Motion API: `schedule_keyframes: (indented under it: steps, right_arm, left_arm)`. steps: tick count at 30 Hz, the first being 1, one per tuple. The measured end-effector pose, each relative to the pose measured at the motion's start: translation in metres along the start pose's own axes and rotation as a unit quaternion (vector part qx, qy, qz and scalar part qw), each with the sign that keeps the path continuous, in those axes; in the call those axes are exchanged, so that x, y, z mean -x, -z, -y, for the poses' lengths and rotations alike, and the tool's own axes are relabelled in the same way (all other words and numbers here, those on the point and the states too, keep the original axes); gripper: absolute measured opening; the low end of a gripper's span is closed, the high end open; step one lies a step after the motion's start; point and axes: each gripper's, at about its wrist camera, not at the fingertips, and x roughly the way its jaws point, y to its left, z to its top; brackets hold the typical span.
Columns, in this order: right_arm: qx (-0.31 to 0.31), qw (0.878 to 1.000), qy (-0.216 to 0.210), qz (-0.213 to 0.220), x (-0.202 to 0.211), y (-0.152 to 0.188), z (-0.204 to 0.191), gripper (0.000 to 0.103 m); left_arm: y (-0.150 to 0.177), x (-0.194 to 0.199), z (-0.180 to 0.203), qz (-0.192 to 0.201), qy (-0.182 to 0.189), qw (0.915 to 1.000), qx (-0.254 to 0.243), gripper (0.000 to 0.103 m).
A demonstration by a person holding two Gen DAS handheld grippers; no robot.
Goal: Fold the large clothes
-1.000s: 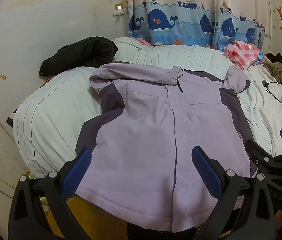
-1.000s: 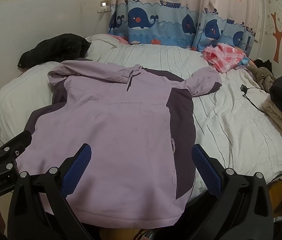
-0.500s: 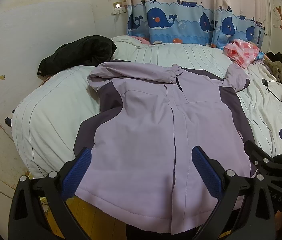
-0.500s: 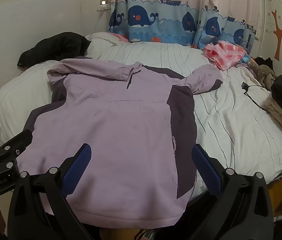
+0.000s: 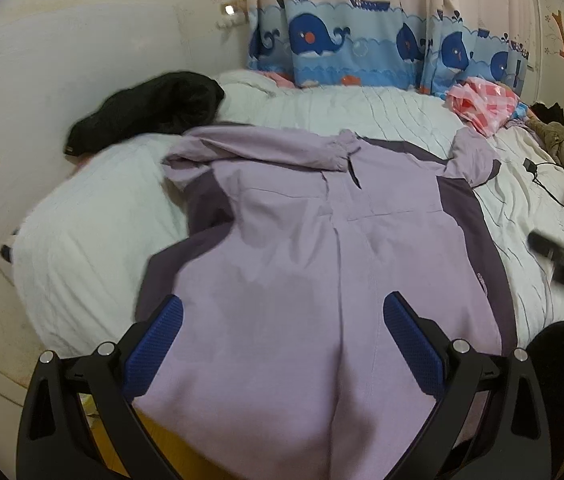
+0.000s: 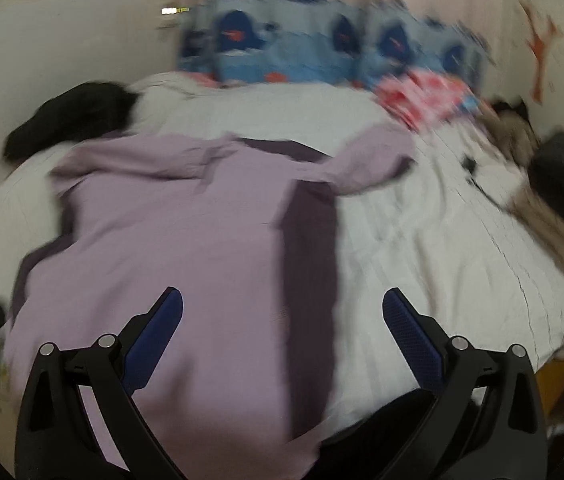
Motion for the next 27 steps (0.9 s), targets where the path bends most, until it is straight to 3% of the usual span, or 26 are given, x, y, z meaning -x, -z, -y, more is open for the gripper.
schedule_keyframes:
  steps: [4,9,12,13,14,15,19,21,24,26,27]
  right_arm:
    - [-0.026,0.998,0.048,-0.035,-0.064,-0.048,0.068,0.097]
    - [-0.101,0.99,0.012,-0.101,-0.169,-0.129,0.138,0.097]
    - [-0.223,0.962,-0.025,-0.158,-0.244,-0.156,0.201,0.097]
    - [-0.291,0.943,-0.022,-0.163,-0.272,-0.162,0.234,0.097]
    - [-0.317,0.936,-0.011,-0.153,-0.28,-0.17,0.248,0.097]
    - [-0.318,0.939,0.006,-0.134,-0.285,-0.184,0.254,0.097]
    - [-0.167,0.977,0.086,-0.097,-0.314,-0.276,0.211,0.097]
    - [-0.108,0.979,0.122,-0.122,-0.349,-0.306,0.183,0.097]
    - [-0.057,0.962,0.166,-0.207,-0.426,-0.316,0.162,0.097]
    - [-0.016,0.935,0.238,-0.264,-0.467,-0.295,0.164,0.095]
    - [-0.022,0.93,0.261,-0.258,-0.466,-0.289,0.176,0.095]
  left_arm:
    - [-0.014,-0.033,0.009,-0.03,0.007,0.9995,-0.003,0.096]
    - [-0.041,-0.063,0.018,-0.029,0.0,0.9995,-0.01,0.096]
    - [-0.054,-0.083,0.014,-0.035,0.008,0.9993,-0.006,0.096]
    - [-0.056,-0.09,0.012,-0.038,0.01,0.9992,-0.002,0.096]
    - [-0.059,-0.097,0.009,-0.04,0.01,0.9992,0.005,0.096]
    - [-0.06,-0.103,0.007,-0.039,0.01,0.9991,0.01,0.096]
    - [-0.069,-0.137,0.003,-0.058,0.032,0.9971,0.039,0.096]
    - [-0.072,-0.15,0.001,-0.065,0.051,0.9949,0.058,0.096]
    - [-0.071,-0.168,-0.001,-0.08,0.071,0.9908,0.082,0.096]
    - [-0.065,-0.182,-0.005,-0.103,0.083,0.9859,0.103,0.096]
    - [-0.062,-0.187,-0.006,-0.113,0.09,0.9834,0.11,0.096]
